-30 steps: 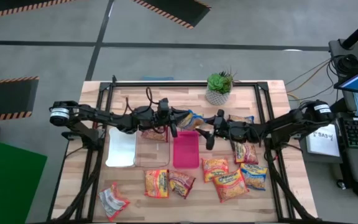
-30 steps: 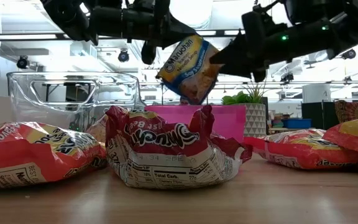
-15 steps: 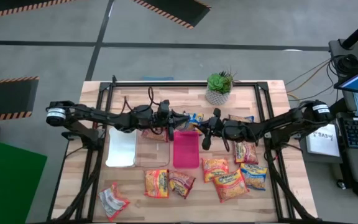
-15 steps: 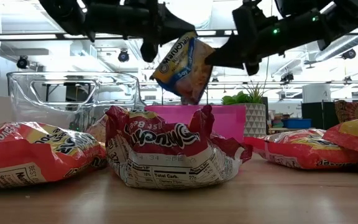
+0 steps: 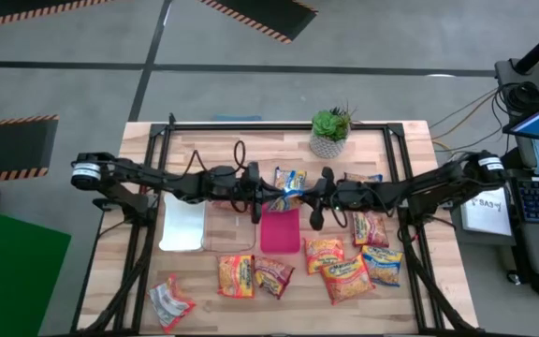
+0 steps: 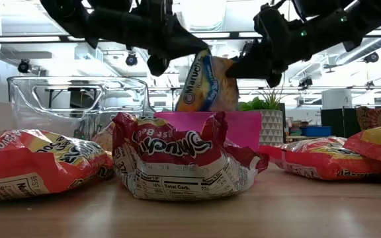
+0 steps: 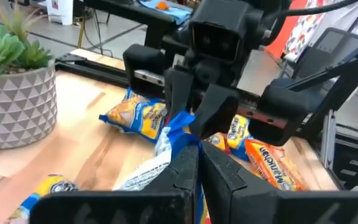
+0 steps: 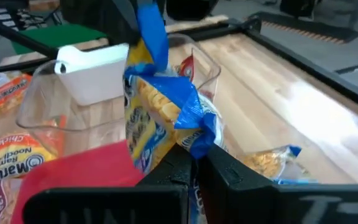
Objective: Sort Maruchan noodles
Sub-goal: Put the blue noodle pack into the red bin, then put the red noodle pack into the transparent bin
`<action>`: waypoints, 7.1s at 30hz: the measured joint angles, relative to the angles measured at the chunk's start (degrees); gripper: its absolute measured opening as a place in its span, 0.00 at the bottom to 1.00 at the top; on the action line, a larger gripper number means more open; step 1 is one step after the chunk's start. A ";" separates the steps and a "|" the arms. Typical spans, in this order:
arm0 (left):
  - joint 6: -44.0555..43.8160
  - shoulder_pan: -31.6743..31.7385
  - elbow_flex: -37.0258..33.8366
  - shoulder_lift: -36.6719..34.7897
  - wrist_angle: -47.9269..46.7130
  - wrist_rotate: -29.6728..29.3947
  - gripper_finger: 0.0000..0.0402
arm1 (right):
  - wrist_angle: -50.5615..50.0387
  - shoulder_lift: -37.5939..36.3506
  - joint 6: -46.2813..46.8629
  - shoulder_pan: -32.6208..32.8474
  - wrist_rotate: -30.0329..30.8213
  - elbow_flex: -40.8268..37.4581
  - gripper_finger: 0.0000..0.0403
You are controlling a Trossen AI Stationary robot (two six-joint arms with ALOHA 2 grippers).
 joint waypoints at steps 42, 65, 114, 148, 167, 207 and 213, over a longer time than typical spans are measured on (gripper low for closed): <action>-1.55 0.07 -0.09 0.02 -16.42 -5.97 0.00 | -0.58 9.56 0.75 2.75 7.63 2.89 0.02; -2.54 0.07 0.13 -0.85 -20.44 -11.98 0.13 | -3.85 8.70 4.00 2.25 7.55 3.63 0.42; 13.82 -3.61 0.13 -18.99 -19.72 -11.22 0.34 | -71.48 -8.30 66.06 7.38 -22.35 3.83 0.44; 13.86 -3.61 0.13 -18.73 -18.57 -11.28 0.34 | -74.89 7.81 53.37 7.39 -10.31 11.49 0.05; 13.26 -3.69 0.11 -18.73 -13.20 -10.00 0.34 | -53.88 -19.22 32.38 8.02 3.81 7.69 0.03; 27.51 -8.63 0.08 -0.41 16.59 -27.84 0.68 | 33.43 5.71 0.72 -0.07 12.20 8.76 0.03; 32.33 -9.31 1.34 1.73 16.90 -34.25 0.68 | 33.43 8.49 -0.14 -0.54 12.51 12.37 0.03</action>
